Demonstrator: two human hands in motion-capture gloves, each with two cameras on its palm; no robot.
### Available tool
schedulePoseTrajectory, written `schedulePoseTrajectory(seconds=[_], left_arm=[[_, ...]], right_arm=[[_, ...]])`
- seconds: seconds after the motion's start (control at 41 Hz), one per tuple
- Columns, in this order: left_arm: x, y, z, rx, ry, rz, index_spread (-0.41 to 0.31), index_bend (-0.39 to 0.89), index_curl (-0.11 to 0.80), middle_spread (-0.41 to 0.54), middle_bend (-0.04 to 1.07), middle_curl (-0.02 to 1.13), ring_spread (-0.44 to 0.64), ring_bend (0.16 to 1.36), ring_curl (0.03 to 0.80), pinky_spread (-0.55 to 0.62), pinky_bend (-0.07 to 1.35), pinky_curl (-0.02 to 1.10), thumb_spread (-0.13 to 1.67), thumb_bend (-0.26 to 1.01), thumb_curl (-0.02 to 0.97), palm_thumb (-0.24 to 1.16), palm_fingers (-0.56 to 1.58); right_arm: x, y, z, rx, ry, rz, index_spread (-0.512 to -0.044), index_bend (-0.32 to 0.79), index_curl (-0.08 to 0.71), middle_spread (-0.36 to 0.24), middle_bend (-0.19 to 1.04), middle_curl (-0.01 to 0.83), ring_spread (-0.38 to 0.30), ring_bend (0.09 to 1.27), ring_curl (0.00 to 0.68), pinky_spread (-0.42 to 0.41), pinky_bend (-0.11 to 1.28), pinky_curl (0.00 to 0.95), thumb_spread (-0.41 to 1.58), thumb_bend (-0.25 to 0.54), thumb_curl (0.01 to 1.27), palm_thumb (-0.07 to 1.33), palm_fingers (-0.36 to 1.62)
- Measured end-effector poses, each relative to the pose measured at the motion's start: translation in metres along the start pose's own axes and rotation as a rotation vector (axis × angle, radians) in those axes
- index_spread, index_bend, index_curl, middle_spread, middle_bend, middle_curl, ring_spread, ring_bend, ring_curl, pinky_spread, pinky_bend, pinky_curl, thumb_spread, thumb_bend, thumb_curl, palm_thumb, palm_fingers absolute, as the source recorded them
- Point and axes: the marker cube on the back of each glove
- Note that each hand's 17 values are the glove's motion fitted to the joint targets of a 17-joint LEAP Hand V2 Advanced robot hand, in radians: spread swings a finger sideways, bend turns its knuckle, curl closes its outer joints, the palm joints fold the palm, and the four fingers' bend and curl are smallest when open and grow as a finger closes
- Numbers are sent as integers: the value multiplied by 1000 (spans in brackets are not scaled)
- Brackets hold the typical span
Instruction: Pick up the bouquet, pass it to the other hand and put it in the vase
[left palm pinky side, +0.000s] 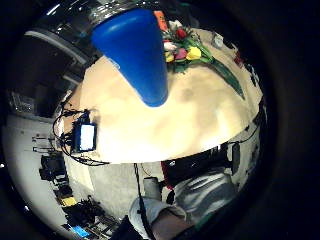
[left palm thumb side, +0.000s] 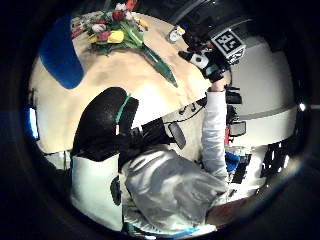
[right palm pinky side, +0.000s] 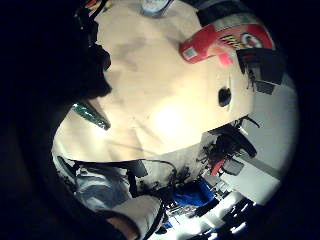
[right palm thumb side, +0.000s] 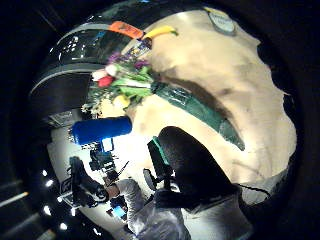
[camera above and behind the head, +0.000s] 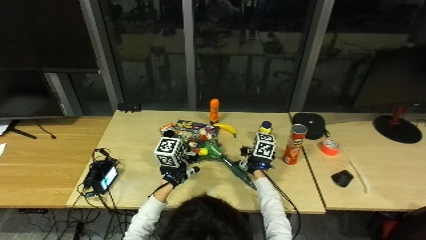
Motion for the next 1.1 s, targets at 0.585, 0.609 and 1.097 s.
schedulePoseTrajectory(seconds=[0.585,0.609,1.097], left_arm=[[0,-1,10,-29,24,6,98,178,371,349,171,258,400,506,256,416,225,323,1111,-21,321,465,243],[0,-1,10,-31,25,6,98,178,371,349,171,259,400,505,256,416,225,324,1111,-21,321,464,243],[1,-21,-2,-68,139,15,98,178,383,354,168,265,412,499,261,417,210,333,1112,-21,326,463,257]], right_arm=[[-33,0,95,44,29,-20,-163,200,186,-104,402,416,-157,691,362,-132,611,333,1048,83,367,703,1154],[-34,-1,95,42,26,-15,-174,226,208,-107,399,421,-159,687,371,-148,609,342,1057,106,376,751,1197],[-21,-12,77,379,-460,71,-238,315,396,-190,613,545,-217,814,477,-276,593,409,791,16,505,949,1532]])
